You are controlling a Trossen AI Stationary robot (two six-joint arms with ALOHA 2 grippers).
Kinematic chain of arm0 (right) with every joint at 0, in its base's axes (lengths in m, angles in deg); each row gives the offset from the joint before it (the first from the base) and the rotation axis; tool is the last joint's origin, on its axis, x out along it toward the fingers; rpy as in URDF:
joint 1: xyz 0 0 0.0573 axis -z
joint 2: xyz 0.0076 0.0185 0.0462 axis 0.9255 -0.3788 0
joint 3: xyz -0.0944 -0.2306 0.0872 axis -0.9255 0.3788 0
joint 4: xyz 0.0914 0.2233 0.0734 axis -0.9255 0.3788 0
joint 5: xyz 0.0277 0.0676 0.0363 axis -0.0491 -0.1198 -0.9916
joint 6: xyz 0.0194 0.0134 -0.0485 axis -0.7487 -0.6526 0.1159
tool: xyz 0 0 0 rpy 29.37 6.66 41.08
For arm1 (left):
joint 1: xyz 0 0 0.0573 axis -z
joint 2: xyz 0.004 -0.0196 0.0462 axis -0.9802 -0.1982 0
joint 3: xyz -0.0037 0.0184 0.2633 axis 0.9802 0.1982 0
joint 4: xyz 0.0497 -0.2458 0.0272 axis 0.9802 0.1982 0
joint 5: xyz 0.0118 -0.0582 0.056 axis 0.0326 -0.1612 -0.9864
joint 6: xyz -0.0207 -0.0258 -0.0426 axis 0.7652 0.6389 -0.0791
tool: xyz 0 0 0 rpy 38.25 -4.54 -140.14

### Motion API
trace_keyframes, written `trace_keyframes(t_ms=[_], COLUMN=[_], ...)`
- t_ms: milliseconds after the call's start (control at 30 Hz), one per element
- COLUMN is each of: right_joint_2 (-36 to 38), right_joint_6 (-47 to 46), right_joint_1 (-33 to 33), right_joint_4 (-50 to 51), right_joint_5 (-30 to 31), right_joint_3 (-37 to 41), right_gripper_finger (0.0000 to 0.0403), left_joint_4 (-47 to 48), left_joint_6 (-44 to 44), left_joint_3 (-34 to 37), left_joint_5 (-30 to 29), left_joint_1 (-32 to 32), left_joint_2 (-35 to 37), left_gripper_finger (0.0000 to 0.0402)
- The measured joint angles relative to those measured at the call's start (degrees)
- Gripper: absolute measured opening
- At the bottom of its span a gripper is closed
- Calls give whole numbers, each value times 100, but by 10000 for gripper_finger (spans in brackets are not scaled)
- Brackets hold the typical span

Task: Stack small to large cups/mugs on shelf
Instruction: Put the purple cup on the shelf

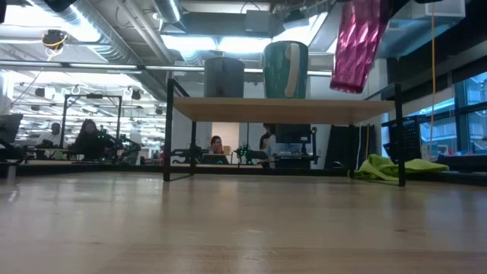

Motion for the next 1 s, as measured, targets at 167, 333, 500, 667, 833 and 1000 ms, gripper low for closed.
trace_keyframes(t_ms=[167,333,500,667,833,1000], right_joint_2=[-118,-120,-173,-388,-495,-507], right_joint_6=[59,-60,-310,-319,-287,-319], right_joint_1=[107,131,120,73,78,85], right_joint_4=[1,2,4,6,17,5], right_joint_5=[-78,-133,-233,-208,-215,-48], right_joint_3=[0,0,0,0,-71,-392], right_gripper_finger=[8,8,8,8,8,11], left_joint_4=[0,0,-3,4,-3,-20], left_joint_6=[0,-3,-9,178,293,330], left_joint_3=[0,0,28,143,186,186], left_joint_5=[-1,-14,-145,-117,-84,7], left_joint_1=[0,0,0,-11,-11,-11], left_joint_2=[0,0,0,0,0,0], left_gripper_finger=[64,64,64,64,64,64])
